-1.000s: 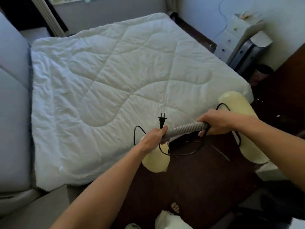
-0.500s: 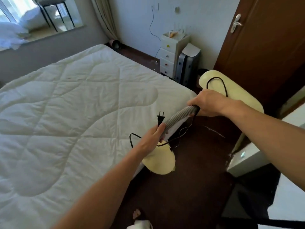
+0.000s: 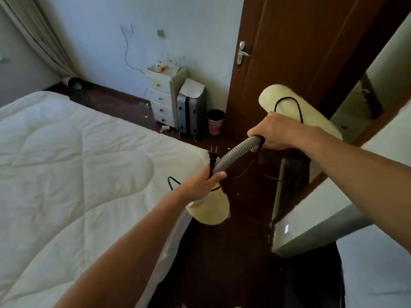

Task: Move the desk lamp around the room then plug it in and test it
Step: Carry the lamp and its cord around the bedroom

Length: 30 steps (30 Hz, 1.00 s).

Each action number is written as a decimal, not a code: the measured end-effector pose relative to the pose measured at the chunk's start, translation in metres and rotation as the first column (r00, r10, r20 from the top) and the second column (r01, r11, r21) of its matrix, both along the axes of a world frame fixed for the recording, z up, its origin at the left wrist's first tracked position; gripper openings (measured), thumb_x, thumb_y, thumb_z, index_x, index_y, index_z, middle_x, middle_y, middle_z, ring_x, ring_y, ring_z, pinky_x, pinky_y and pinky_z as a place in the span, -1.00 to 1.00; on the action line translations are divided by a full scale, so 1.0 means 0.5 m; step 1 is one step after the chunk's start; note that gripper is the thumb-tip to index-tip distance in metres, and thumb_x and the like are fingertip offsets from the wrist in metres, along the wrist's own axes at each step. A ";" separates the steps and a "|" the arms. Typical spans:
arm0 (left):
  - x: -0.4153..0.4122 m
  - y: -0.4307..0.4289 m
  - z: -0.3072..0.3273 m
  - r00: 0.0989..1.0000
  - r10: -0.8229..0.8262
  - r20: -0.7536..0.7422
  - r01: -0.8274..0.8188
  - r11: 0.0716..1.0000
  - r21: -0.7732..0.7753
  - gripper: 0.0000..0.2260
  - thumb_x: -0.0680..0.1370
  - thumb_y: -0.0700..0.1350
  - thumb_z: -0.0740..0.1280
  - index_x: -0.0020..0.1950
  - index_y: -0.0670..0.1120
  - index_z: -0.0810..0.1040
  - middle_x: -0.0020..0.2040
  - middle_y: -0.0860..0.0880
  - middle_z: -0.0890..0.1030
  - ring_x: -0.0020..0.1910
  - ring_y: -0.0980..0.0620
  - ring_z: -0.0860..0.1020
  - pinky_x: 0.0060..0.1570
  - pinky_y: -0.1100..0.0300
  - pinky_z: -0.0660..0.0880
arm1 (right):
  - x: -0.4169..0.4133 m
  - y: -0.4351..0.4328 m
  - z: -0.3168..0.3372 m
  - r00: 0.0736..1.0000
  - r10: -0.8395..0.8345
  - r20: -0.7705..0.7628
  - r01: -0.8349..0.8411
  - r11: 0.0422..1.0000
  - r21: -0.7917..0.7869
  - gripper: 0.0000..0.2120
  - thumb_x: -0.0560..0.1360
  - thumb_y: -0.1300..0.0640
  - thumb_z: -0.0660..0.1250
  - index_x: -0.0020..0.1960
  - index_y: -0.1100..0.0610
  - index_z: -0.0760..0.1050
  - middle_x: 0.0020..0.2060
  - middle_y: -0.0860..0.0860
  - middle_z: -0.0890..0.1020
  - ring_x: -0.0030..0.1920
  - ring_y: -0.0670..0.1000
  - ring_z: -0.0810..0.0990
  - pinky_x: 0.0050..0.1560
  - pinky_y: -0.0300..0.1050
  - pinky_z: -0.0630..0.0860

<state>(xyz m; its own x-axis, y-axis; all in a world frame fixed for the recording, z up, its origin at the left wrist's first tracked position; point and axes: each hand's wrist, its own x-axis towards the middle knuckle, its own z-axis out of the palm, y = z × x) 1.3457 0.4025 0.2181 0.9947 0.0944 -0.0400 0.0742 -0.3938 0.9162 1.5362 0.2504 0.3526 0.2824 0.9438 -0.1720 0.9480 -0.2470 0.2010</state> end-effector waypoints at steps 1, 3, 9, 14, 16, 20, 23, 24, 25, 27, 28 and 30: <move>0.057 0.006 0.001 1.000 -0.016 -0.014 0.016 1.000 0.019 -0.89 0.64 -0.07 0.23 0.04 -0.10 0.40 -0.20 -0.01 0.38 -0.25 0.08 0.37 -0.19 0.15 0.40 | 0.049 -0.003 0.002 1.000 -0.020 -0.002 0.020 1.000 -0.006 -0.84 0.51 -0.16 0.35 -0.08 -0.08 0.50 -0.36 -0.16 0.49 -0.21 -0.02 0.52 -0.05 -0.15 0.24; 0.160 0.014 -0.002 0.999 -0.031 -0.036 0.032 0.999 0.033 -0.90 0.62 -0.08 0.26 0.08 -0.05 0.38 -0.18 0.02 0.40 -0.23 0.10 0.39 -0.16 0.17 0.41 | 0.141 -0.008 0.000 0.999 -0.044 0.003 0.044 0.999 -0.003 -0.84 0.51 -0.16 0.35 -0.09 -0.08 0.49 -0.36 -0.17 0.48 -0.22 -0.02 0.51 -0.02 -0.11 0.28; 0.463 0.047 -0.016 0.992 -0.018 -0.126 0.028 0.996 0.081 -0.77 0.63 -0.08 0.24 0.26 0.01 0.30 -0.12 0.07 0.45 -0.14 0.12 0.43 -0.10 0.20 0.38 | 0.444 0.010 -0.039 0.994 -0.085 -0.068 0.087 0.996 0.028 -0.82 0.51 -0.13 0.37 -0.13 -0.07 0.44 -0.37 -0.17 0.47 -0.24 -0.02 0.48 0.12 -0.01 0.37; 0.678 0.101 -0.011 0.987 0.067 -0.147 -0.048 0.990 0.133 -0.75 0.62 -0.07 0.27 0.26 -0.01 0.31 -0.14 0.09 0.44 -0.18 0.15 0.42 -0.05 0.14 0.40 | 0.682 0.082 -0.042 0.995 -0.037 -0.096 0.040 0.999 0.036 -0.77 0.51 -0.14 0.37 -0.18 -0.06 0.40 -0.33 -0.12 0.54 -0.23 0.00 0.50 0.12 -0.04 0.34; 0.749 0.135 -0.003 0.982 0.133 -0.130 -0.113 0.982 0.155 -0.67 0.62 -0.07 0.27 0.35 -0.08 0.31 -0.14 0.12 0.44 -0.17 0.17 0.42 -0.04 0.17 0.37 | 0.761 0.133 -0.032 0.996 0.007 -0.091 -0.004 0.999 0.034 -0.76 0.51 -0.14 0.36 -0.18 -0.06 0.39 -0.30 -0.10 0.54 -0.21 0.01 0.50 0.14 -0.03 0.34; 0.868 0.218 -0.010 0.972 0.203 -0.120 -0.187 0.973 0.136 -0.66 0.61 -0.07 0.27 0.36 -0.04 0.31 -0.09 0.10 0.47 -0.10 0.13 0.46 0.01 0.14 0.43 | 0.910 0.267 -0.030 0.994 0.107 -0.007 -0.107 0.994 -0.001 -0.75 0.52 -0.17 0.35 -0.20 -0.08 0.35 -0.38 -0.15 0.42 -0.23 0.03 0.43 0.22 0.07 0.39; 0.957 0.305 -0.019 0.957 0.259 -0.130 -0.241 0.960 0.141 -0.77 0.61 -0.05 0.29 0.23 0.05 0.35 -0.09 0.14 0.47 -0.11 0.17 0.46 0.03 0.13 0.46 | 1.020 0.384 -0.043 0.986 0.164 0.011 -0.164 0.986 -0.009 -0.79 0.51 -0.17 0.33 -0.16 -0.07 0.41 -0.37 -0.13 0.45 -0.20 0.08 0.47 0.15 0.08 0.44; 0.986 0.337 -0.024 0.954 0.269 -0.129 -0.252 0.959 0.133 -0.80 0.60 -0.04 0.29 0.19 0.07 0.34 -0.10 0.13 0.48 -0.12 0.16 0.46 0.04 0.10 0.48 | 1.050 0.423 -0.049 0.983 0.181 0.022 -0.180 0.983 -0.023 -0.81 0.52 -0.15 0.33 -0.11 -0.06 0.44 -0.36 -0.12 0.46 -0.17 0.11 0.51 0.14 0.04 0.43; 1.021 0.376 -0.030 0.951 0.281 -0.126 -0.265 0.955 0.131 -0.81 0.60 -0.04 0.30 0.17 0.07 0.35 -0.10 0.11 0.48 -0.12 0.14 0.46 0.06 0.04 0.49 | 1.089 0.470 -0.057 0.978 0.203 0.048 -0.202 0.979 -0.036 -0.82 0.52 -0.14 0.33 -0.08 -0.05 0.45 -0.38 -0.13 0.43 -0.14 0.12 0.55 0.11 0.00 0.41; 1.080 0.443 -0.038 0.950 0.288 -0.123 -0.272 0.953 0.135 -0.82 0.60 -0.05 0.30 0.15 0.07 0.36 -0.10 0.10 0.49 -0.11 0.11 0.48 0.10 -0.01 0.51 | 1.154 0.543 -0.069 0.969 0.235 0.076 -0.231 0.971 -0.059 -0.79 0.53 -0.15 0.32 -0.08 -0.04 0.40 -0.42 -0.14 0.33 -0.15 0.14 0.54 0.06 0.01 0.37; 1.109 0.478 -0.041 0.949 0.286 -0.131 -0.266 0.952 0.148 -0.82 0.60 -0.05 0.30 0.14 0.07 0.36 -0.10 0.11 0.49 -0.10 0.11 0.48 0.11 -0.01 0.50 | 1.186 0.577 -0.072 0.969 0.235 0.072 -0.230 0.971 -0.063 -0.79 0.53 -0.16 0.31 -0.10 -0.05 0.38 -0.42 -0.14 0.31 -0.17 0.14 0.51 0.05 0.02 0.38; 1.167 0.548 -0.036 0.946 0.291 -0.145 -0.264 0.948 0.176 -0.83 0.60 -0.06 0.30 0.13 0.07 0.35 -0.12 0.11 0.48 -0.12 0.12 0.46 0.10 0.01 0.49 | 1.253 0.650 -0.079 0.971 0.230 0.056 -0.225 0.971 -0.086 -0.78 0.53 -0.19 0.30 -0.10 -0.08 0.35 -0.40 -0.13 0.35 -0.19 0.12 0.48 0.06 0.04 0.42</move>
